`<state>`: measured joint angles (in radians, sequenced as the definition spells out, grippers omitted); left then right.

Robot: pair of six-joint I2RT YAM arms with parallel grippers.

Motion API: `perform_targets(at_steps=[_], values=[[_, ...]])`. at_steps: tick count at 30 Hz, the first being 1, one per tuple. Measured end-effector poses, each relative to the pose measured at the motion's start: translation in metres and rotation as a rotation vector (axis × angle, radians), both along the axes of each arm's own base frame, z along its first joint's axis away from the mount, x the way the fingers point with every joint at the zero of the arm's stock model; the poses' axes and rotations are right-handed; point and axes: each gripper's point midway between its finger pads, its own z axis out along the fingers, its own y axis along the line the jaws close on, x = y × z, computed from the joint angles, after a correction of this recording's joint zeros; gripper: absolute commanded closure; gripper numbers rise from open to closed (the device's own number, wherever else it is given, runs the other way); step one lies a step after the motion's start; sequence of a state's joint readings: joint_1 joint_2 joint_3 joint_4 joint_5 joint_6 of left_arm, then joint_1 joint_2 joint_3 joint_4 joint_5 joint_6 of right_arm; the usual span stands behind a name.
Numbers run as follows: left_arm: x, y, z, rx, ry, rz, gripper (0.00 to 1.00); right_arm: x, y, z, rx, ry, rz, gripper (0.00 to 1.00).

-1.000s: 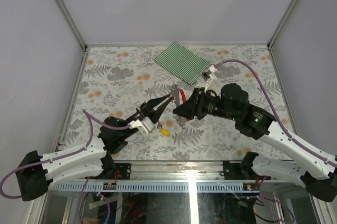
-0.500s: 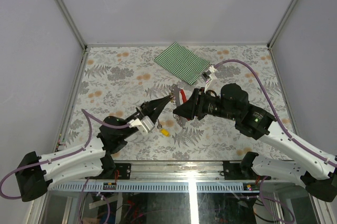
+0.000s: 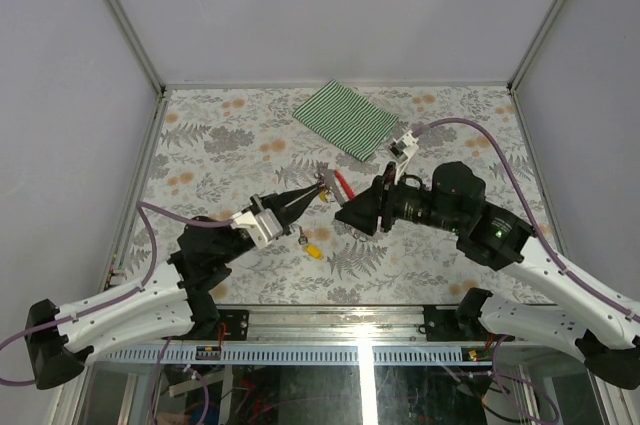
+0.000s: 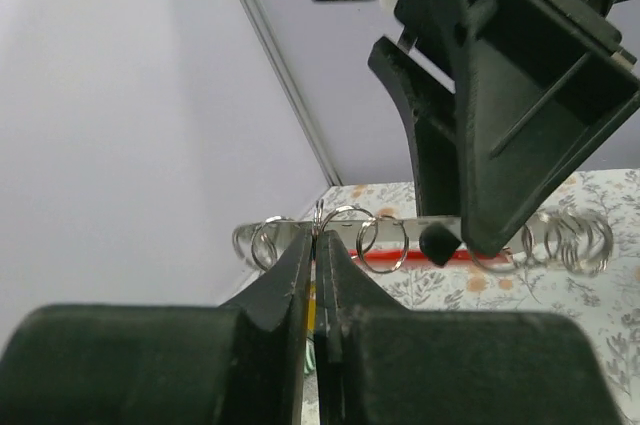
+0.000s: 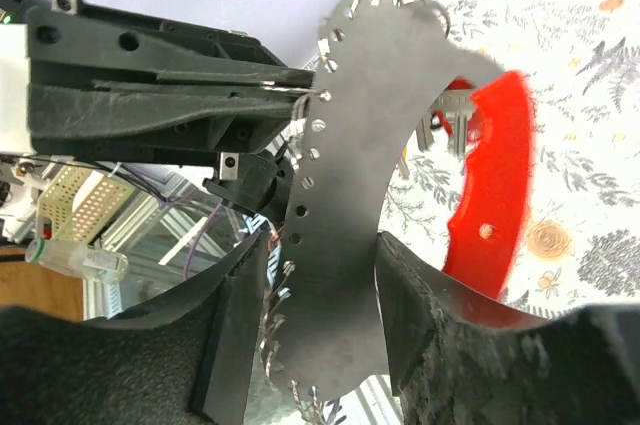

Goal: Put the keys on the keyring

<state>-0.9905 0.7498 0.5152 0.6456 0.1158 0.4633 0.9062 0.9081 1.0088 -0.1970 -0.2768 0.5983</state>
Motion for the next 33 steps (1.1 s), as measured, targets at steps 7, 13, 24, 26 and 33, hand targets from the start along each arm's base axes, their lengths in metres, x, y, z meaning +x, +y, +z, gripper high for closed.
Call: perform_targets(at_steps=[7, 13, 24, 26, 33], values=[[-0.006, 0.003, -0.003, -0.013, 0.070, -0.026, 1.00, -0.010, -0.013, 0.010, 0.003, -0.163, 0.050, 0.35], [-0.007, 0.003, -0.003, -0.027, 0.102, -0.041, 1.00, -0.017, -0.020, 0.007, 0.007, -0.296, 0.095, 0.32], [-0.029, 0.000, -0.006, -0.021, 0.074, -0.151, 1.00, -0.028, -0.031, 0.032, 0.039, -0.603, 0.161, 0.64], [-0.035, -0.003, -0.011, -0.004, 0.067, -0.186, 1.00, -0.030, -0.032, 0.035, 0.039, -0.647, 0.174, 0.68], [-0.053, -0.009, -0.013, 0.024, 0.027, -0.286, 1.00, -0.042, -0.030, 0.040, 0.046, -0.789, 0.268, 0.73]])
